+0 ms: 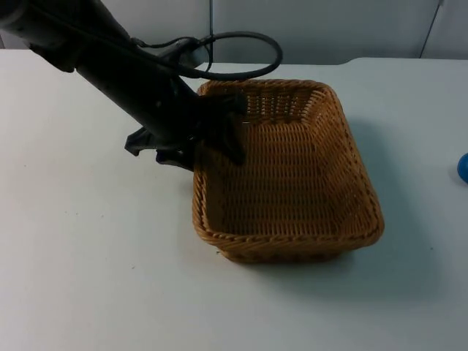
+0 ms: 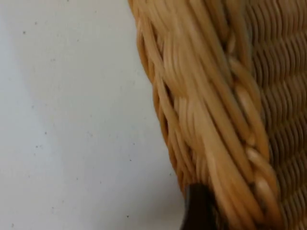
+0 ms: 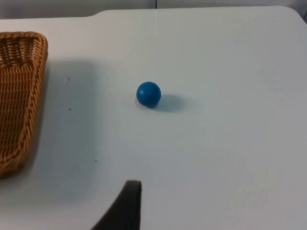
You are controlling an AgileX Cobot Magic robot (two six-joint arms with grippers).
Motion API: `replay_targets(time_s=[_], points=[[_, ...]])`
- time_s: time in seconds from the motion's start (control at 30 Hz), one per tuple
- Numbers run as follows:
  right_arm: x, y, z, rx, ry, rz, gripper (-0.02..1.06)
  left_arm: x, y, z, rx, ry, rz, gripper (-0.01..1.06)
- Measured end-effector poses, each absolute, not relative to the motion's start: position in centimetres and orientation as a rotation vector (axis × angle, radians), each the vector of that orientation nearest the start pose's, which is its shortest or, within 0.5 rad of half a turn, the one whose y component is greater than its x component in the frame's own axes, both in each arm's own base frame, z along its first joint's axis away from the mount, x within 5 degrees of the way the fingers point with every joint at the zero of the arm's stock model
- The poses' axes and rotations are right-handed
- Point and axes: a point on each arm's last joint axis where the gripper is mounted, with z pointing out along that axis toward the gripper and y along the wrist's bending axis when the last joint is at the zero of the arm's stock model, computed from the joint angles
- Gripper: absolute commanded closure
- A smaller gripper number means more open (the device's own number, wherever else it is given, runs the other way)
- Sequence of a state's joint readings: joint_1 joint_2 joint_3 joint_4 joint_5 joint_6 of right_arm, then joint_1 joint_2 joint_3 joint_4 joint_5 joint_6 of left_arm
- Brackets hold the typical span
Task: Pick up the basket with the left hand and place the ball into the basket with the right hand.
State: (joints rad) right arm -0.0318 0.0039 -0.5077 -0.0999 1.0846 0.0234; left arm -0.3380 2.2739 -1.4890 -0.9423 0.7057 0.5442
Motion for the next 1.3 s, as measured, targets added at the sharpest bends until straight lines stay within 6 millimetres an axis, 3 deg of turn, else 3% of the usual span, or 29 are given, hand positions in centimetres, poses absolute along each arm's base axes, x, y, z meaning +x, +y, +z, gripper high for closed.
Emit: replay_targets(time_s=[0.23,0.6,0.7,0.83,0.93,1.07,1.1,1.23,1.3], points=[[-0.7,-0.8,27.8,0.063,2.062,-0.125,0.0,40.8,-19.5,9.9,0.229,2.759,-0.949,0.8],[-0.7,-0.8,27.8,0.063,2.062,-0.125,0.0,40.9,-19.6,10.0,0.127,2.778,-0.976,0.84],[-0.7,-0.8,27.8,0.064,2.062,-0.125,0.0,40.9,-19.6,10.0,0.094,2.785,-0.983,1.03],[-0.7,-0.8,27.8,0.064,2.062,-0.125,0.0,40.8,-19.6,10.1,0.1,2.794,-0.988,1.05],[-0.7,-0.8,27.8,0.064,2.062,-0.125,0.0,40.7,-19.5,10.8,0.114,2.783,-0.978,1.05],[-0.7,-0.8,27.8,0.064,2.062,-0.125,0.0,40.6,-19.2,13.8,0.128,2.75,-0.931,1.05],[-0.7,-0.8,27.8,0.064,2.062,-0.125,0.0,40.6,-19.2,13.8,0.128,2.75,-0.931,1.05],[-0.7,-0.8,27.8,0.064,2.062,-0.125,0.0,40.0,-18.4,17.5,0.141,2.741,-0.842,1.05],[-0.7,-0.8,27.8,0.064,2.062,-0.125,0.0,39.7,-18.4,18.2,0.15,2.743,-0.838,1.05]])
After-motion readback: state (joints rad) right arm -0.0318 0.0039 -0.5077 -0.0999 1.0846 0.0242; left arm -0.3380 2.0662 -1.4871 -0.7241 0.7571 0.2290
